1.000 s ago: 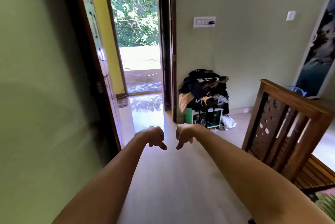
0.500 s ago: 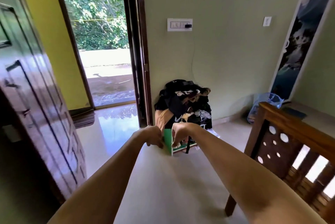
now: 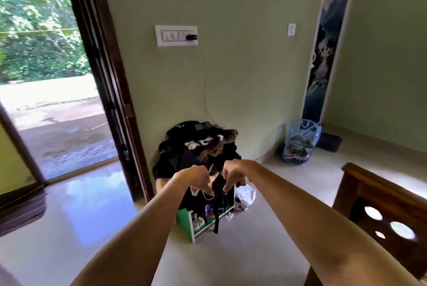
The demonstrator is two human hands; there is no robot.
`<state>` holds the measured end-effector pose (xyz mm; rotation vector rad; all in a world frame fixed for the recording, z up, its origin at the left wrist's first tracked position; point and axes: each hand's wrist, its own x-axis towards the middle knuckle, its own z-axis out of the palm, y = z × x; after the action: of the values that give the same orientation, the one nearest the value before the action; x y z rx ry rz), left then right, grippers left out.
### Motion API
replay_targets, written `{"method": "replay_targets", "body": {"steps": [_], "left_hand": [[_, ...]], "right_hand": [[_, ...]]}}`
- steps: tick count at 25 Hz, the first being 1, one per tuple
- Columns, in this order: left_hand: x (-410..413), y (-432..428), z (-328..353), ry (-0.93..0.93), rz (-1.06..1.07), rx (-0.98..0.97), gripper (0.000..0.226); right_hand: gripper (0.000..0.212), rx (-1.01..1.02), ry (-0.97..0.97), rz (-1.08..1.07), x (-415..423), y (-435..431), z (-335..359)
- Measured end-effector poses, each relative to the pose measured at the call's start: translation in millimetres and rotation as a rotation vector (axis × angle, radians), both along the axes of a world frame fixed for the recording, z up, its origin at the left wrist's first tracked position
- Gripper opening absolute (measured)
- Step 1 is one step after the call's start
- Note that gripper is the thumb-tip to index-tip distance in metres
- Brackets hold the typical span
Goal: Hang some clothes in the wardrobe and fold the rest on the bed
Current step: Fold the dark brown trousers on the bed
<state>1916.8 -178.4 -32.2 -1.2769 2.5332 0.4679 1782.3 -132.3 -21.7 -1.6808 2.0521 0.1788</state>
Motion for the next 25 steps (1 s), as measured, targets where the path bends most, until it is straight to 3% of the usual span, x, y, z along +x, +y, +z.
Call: {"method": "replay_targets", "body": {"steps": [14, 19, 25], "left_hand": [[-275.8, -240.8, -7.7, 0.022, -0.316, 0.031, 0.048], [-419.0, -302.5, 12.2, 0.043, -0.402, 0.009, 0.047], [-571.3, -312.3, -5.1, 0.021, -0.596, 0.068, 0.038]], "right_hand": [[0.06, 0.038, -0.005, -0.361, -254.6, -196.5, -5.6], [0.032, -0.058, 0.042, -0.427, -378.4, -235.4, 23.0], [0.059, -0.024, -0.028, -0.617, -513.3, -233.1, -4.3]]}}
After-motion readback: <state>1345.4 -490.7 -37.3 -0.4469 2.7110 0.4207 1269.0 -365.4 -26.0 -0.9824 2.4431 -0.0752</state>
